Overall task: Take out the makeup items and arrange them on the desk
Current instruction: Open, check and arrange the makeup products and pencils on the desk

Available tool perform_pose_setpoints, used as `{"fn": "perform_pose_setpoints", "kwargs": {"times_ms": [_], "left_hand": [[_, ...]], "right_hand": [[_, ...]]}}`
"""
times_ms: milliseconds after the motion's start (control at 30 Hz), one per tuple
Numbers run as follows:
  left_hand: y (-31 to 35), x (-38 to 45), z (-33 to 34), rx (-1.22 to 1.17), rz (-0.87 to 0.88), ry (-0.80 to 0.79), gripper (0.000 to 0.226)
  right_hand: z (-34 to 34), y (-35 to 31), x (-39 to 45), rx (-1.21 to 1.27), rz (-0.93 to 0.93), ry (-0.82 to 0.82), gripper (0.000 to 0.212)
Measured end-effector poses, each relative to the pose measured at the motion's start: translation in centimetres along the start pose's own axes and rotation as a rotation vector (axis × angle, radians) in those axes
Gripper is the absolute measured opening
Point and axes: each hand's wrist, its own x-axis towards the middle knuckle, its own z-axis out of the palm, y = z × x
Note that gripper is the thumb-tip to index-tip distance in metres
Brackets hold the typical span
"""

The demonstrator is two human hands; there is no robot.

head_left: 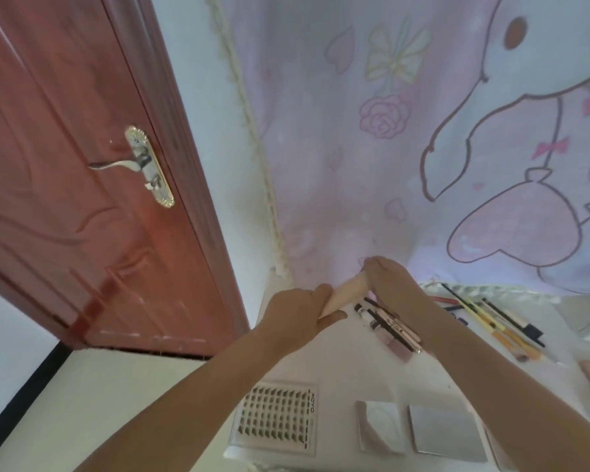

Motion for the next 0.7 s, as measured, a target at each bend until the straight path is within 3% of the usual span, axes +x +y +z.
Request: {"fn": "perform_pose_setpoints", "kwargs": {"times_ms": [100,167,233,400,567,700], "left_hand": [[0.5,1.0,-1.8,-0.290,-0.058,-0.043,0.064],[0.9,1.7,-2.6,-0.746,-0.288,-0.095,0.052],[1.0,2.5,-2.9,-1.020,-0.511,-0.029,0.046],[0.3,3.3,-3.5,-1.216,-0.729,-0.091,0.031],[-0.3,2.2,-3.3,-1.310,-0.824,-0.182,0.040],[-0.5,1.1,-2.7,-1.303,-0.863,-0.221,0.038]], "right_hand": [[-1.0,-1.4,-0.3,0.055,-0.111,0.026,0.026],[-1.8,-2.1,-0.5,0.078,-0.214,-0.012,0.021],[-2.5,-2.4,-0.5,0.051,-0.299,-0.089,0.017],[-3.9,-2.3,0.1,0.133,-0.375,-0.219,0.021],[-4.0,-0.8,0.3,0.216,-0.364,-0.317,0.038],[-2.8,0.2,0.5,0.315,-0.310,-0.318,0.029]]}}
